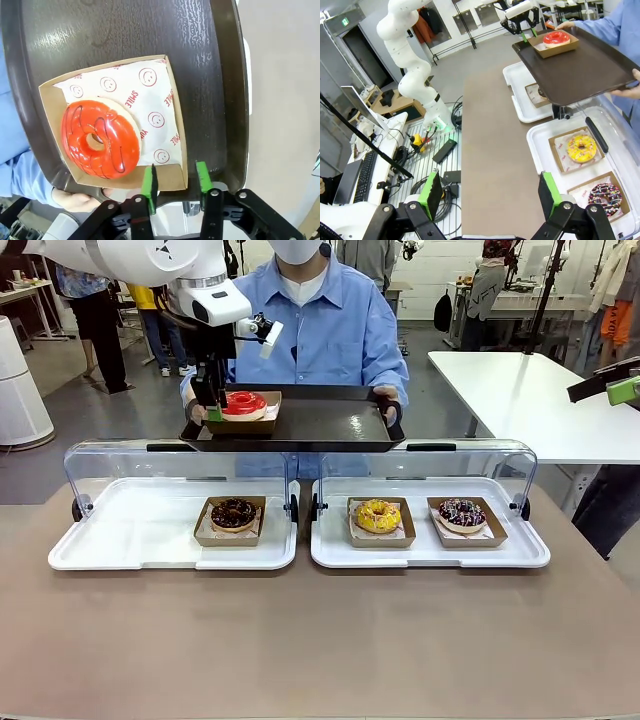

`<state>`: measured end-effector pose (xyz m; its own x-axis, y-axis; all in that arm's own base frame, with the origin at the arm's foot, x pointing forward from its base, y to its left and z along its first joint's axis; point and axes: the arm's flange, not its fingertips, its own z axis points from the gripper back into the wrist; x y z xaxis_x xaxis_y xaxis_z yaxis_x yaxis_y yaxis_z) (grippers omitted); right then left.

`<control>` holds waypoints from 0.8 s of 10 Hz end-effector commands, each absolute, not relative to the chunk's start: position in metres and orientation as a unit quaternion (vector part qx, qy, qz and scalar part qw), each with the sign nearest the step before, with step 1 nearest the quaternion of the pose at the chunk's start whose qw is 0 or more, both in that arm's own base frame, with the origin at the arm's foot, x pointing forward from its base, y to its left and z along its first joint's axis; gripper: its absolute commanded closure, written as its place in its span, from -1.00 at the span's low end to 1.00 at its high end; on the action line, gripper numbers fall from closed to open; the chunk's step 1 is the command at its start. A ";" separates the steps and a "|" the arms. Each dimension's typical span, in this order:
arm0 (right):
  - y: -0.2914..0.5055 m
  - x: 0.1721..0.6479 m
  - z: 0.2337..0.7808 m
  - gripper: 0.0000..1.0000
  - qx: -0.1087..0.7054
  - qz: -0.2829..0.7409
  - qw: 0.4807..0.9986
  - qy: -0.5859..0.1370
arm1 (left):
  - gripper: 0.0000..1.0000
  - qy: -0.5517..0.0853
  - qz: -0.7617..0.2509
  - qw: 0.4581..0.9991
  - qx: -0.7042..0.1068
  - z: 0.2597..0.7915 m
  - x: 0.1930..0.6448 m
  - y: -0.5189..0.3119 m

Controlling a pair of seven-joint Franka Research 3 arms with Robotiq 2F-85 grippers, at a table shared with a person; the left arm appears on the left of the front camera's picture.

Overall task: Provide the desired donut to the person.
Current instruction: Place the picked Paper togo box onto the Handle tray extended by the person.

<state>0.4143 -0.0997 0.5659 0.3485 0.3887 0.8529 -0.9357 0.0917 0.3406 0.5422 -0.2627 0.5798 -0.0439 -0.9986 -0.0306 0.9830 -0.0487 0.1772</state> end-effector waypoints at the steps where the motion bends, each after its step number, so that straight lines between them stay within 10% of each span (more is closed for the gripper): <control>1: -0.098 0.415 0.566 -1.00 0.468 0.491 0.673 -0.297 | -1.00 -0.047 -0.726 0.682 0.074 0.584 0.543 -0.259; 8: -0.098 0.415 0.566 -1.00 0.468 0.491 0.673 -0.297 | -1.00 -0.055 -0.740 0.667 0.071 0.589 0.531 -0.260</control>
<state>0.4144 -0.0996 0.5659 0.3484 0.3889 0.8529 -0.9358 0.0915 0.3406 0.5378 -0.2648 0.5855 -0.0605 -0.9976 -0.0338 0.9823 -0.0655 0.1758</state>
